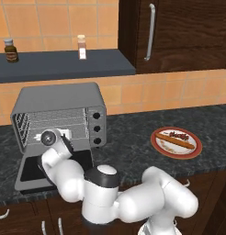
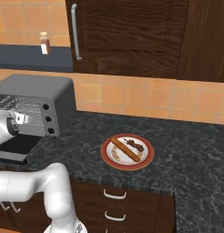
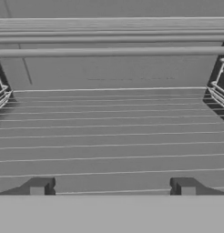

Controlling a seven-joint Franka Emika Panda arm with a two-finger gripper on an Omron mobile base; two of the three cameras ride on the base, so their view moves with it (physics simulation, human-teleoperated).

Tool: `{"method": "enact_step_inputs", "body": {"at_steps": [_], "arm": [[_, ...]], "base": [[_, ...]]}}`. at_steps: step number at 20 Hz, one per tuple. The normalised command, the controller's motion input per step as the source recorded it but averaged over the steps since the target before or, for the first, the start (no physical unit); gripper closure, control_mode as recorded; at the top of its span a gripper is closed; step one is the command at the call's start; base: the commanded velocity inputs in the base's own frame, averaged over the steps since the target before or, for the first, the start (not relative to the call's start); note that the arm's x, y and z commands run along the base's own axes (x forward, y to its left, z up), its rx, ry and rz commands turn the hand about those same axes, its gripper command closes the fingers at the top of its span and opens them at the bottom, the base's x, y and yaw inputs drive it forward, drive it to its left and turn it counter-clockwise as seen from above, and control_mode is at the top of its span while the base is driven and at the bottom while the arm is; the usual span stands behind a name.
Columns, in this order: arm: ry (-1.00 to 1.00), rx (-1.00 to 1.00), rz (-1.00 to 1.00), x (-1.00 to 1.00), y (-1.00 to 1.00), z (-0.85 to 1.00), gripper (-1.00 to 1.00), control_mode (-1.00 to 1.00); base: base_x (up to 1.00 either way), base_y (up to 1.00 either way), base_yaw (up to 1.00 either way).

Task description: Pick up the kebab skewer and baguette bread, and place them inside the toaster oven. Close the toaster oven door and start by setting the timer.

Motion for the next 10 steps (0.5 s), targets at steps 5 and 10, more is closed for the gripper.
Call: {"method": "enact_step_inputs", "body": {"at_steps": [5,10], "arm": [[0.00,0.00,0.00,-0.02,0.16,-0.62,-1.00,-1.00],[0.00,0.00,0.00,-0.46,0.20,-0.70,-1.00,-1.00]], "base": [[0.00,0.00,0.00],[0.00,0.00,0.00]]}}
